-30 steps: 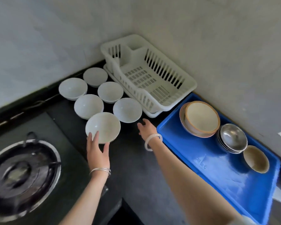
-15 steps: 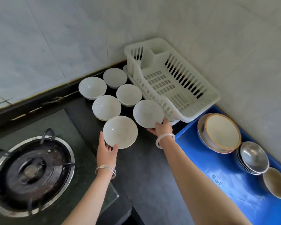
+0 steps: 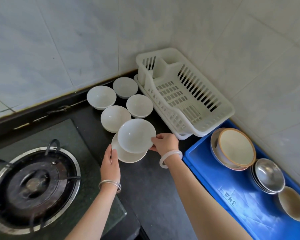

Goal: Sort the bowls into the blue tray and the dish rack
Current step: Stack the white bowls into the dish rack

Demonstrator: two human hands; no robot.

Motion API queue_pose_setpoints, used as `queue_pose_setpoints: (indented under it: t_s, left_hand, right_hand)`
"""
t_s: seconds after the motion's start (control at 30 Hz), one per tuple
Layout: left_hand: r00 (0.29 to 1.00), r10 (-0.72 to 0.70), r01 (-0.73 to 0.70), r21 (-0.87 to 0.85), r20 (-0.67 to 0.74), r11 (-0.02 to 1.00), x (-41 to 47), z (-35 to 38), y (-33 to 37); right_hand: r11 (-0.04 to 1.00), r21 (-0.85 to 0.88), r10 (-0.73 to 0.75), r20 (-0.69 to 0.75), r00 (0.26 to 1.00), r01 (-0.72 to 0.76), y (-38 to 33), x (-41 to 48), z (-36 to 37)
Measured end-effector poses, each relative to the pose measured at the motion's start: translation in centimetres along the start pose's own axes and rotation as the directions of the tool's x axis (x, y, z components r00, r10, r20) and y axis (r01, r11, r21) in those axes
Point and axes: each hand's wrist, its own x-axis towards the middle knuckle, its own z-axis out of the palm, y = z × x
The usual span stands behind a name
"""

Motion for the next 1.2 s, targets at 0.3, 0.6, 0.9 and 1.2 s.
queue_pose_setpoints:
  t_s: [0.3, 0.6, 0.9, 1.2]
  left_hand:
    - [1.000, 0.016, -0.015, 0.071, -0.019, 0.997, 0.4, -0.3, 0.5]
    - [1.000, -0.019, 0.021, 0.081, -0.023, 0.997, 0.7, -0.4, 0.6]
    - [0.992, -0.107, 0.108, -0.008, 0.065, 0.994, 1.8, -0.8, 0.9]
    - [0.987, -0.128, 0.130, -0.013, 0.101, 0.991, 1.2, -0.1, 2.9]
  right_hand:
    - [0.979, -0.201, 0.038, 0.018, 0.999, -0.034, -0.2, -0.3, 1.6]
    - [0.971, -0.225, 0.086, 0.044, 0.995, -0.074, 0.8, 0.4, 1.7]
    - [0.963, 0.058, 0.237, 0.278, 0.931, -0.263, 2.3, 1.0, 1.9]
    - [0.957, 0.197, 0.148, 0.299, 0.943, -0.213, 2.7, 0.1, 0.6]
